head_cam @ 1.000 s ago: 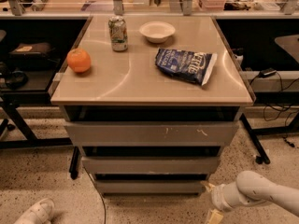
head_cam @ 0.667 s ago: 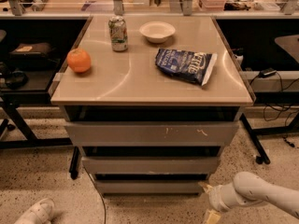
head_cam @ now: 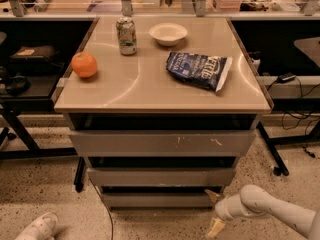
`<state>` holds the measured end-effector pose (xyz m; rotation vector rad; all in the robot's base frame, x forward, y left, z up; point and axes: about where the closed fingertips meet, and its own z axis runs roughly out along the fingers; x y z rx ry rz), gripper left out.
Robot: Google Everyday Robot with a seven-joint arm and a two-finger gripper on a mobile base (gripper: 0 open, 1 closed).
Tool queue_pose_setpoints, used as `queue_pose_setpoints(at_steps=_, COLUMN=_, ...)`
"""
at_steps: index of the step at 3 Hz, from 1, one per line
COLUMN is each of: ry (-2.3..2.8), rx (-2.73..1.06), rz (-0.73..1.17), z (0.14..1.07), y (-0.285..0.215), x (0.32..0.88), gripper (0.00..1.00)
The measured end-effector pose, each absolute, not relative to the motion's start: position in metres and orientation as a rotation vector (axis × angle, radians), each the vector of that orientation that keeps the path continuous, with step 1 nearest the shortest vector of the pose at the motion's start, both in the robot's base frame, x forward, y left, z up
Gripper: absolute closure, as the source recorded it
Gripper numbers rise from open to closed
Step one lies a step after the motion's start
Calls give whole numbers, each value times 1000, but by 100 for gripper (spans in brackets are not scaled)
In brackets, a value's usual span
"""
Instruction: Open bottom drawer
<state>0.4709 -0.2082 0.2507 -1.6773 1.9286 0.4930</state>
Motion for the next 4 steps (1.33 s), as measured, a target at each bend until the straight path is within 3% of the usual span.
queue_pose_setpoints(at_steps=4, ry=1745, rx=-1698, rz=391, z=189, y=-184, x=535, gripper=0)
